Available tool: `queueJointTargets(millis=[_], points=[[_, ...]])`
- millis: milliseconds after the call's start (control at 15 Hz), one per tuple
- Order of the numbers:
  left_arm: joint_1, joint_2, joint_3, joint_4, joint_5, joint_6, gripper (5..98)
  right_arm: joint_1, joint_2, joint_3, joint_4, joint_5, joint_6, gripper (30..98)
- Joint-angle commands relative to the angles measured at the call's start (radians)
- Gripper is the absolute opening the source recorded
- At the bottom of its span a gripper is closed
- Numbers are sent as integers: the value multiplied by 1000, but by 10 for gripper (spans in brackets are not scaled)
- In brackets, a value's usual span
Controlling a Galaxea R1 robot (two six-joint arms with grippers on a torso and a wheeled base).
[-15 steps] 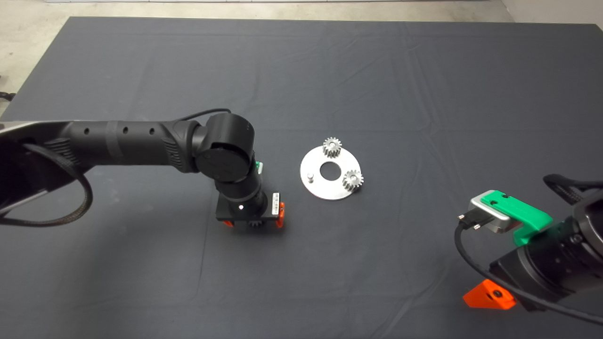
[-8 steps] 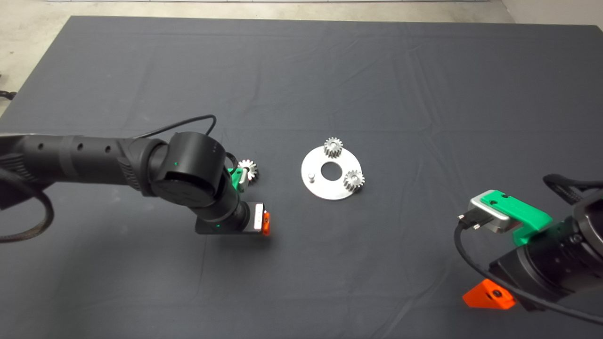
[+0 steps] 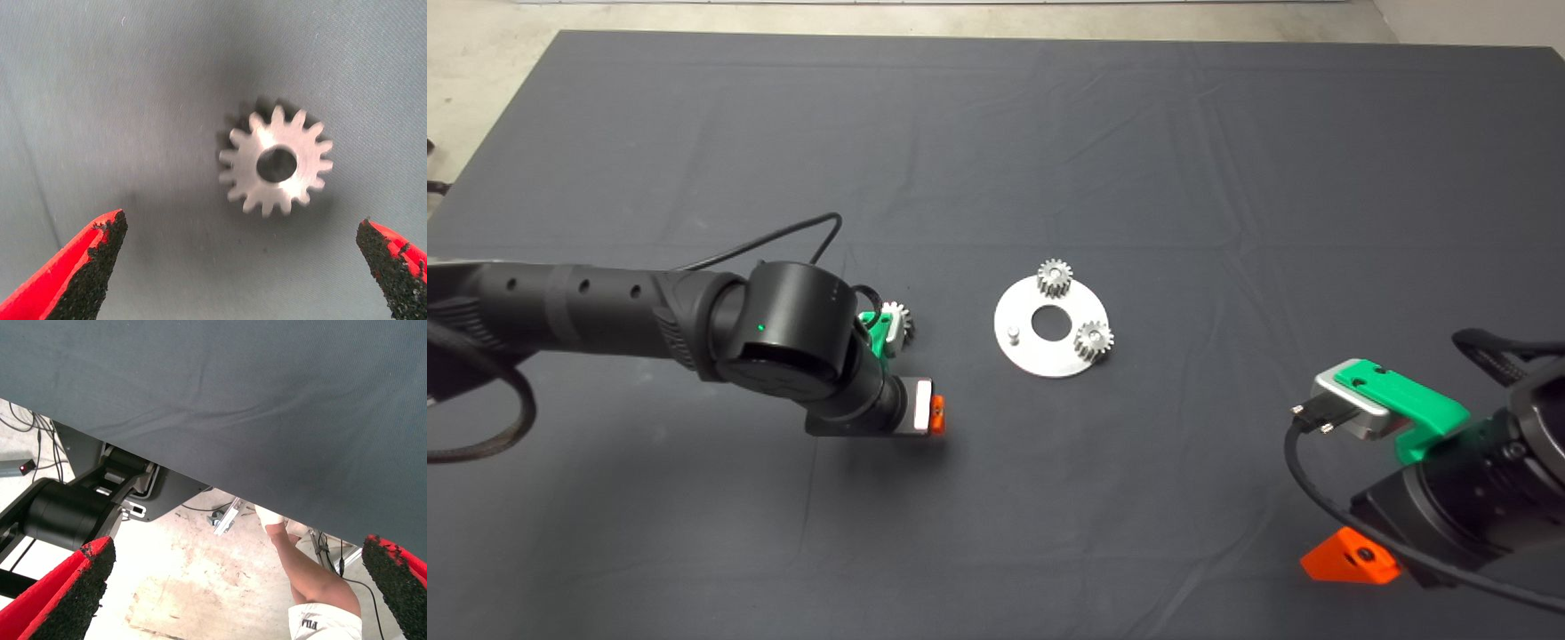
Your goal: Remove an incorrectly installed larger gear and replace it with the correct smaller gear
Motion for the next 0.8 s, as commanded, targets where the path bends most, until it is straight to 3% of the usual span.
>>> queueJointTargets(millis=[0, 600, 733], points=[[29, 10, -29, 43, 8, 36, 884, 23, -1, 2, 27, -52, -2, 977], [23, 41, -59, 79, 9, 46, 884, 23, -4, 2, 29, -54, -1, 977], [25, 52, -62, 112, 11, 47, 884, 23, -5, 3, 29, -55, -1, 977]])
